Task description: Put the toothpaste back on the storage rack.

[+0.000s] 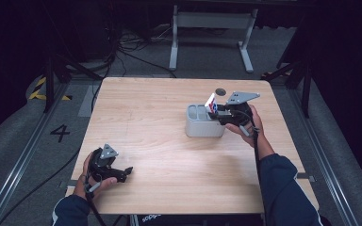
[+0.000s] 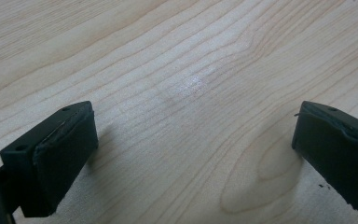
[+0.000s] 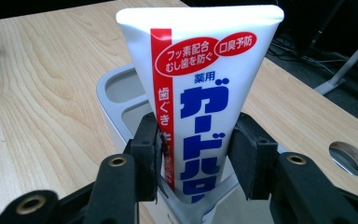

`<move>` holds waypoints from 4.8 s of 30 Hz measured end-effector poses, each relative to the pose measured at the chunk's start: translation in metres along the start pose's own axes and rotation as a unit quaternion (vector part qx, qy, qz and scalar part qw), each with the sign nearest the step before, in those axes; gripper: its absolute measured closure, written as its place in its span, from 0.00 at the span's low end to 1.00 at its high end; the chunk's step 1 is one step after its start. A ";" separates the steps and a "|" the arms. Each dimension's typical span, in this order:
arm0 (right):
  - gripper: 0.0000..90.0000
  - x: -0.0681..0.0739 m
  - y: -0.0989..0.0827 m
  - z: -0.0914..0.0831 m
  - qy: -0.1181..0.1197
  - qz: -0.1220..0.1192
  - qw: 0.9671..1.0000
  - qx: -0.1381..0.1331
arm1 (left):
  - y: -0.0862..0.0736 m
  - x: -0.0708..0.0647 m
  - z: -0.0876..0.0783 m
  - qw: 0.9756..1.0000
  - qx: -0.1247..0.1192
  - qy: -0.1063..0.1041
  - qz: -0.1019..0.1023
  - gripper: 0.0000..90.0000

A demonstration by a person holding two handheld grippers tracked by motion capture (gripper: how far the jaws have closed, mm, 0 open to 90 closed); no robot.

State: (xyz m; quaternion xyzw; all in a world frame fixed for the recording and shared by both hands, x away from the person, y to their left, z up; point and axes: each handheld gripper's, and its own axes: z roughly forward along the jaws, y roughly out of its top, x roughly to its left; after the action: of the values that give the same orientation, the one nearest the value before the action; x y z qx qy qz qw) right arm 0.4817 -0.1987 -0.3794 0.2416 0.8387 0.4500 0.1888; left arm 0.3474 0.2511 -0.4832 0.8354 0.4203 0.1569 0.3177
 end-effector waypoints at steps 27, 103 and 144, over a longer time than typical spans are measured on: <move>0.61 0.009 0.004 0.003 0.001 -0.008 1.000 0.007 | 0.000 0.000 0.000 1.000 0.000 0.000 0.002 0.01; 0.40 0.027 -0.029 -0.078 -0.049 -0.063 0.994 0.070 | 0.000 -0.001 0.000 1.000 0.001 -0.001 -0.003 0.01; 0.28 0.025 -0.129 -0.116 -0.067 0.000 0.993 0.093 | 0.000 0.001 0.000 1.000 0.000 -0.002 0.004 0.01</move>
State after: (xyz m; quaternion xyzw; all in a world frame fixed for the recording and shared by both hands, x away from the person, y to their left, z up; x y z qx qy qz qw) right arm 0.3696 -0.3232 -0.4306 0.2876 0.8626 0.3523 0.2215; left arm 0.3481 0.2517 -0.4832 0.8374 0.4161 0.1562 0.3181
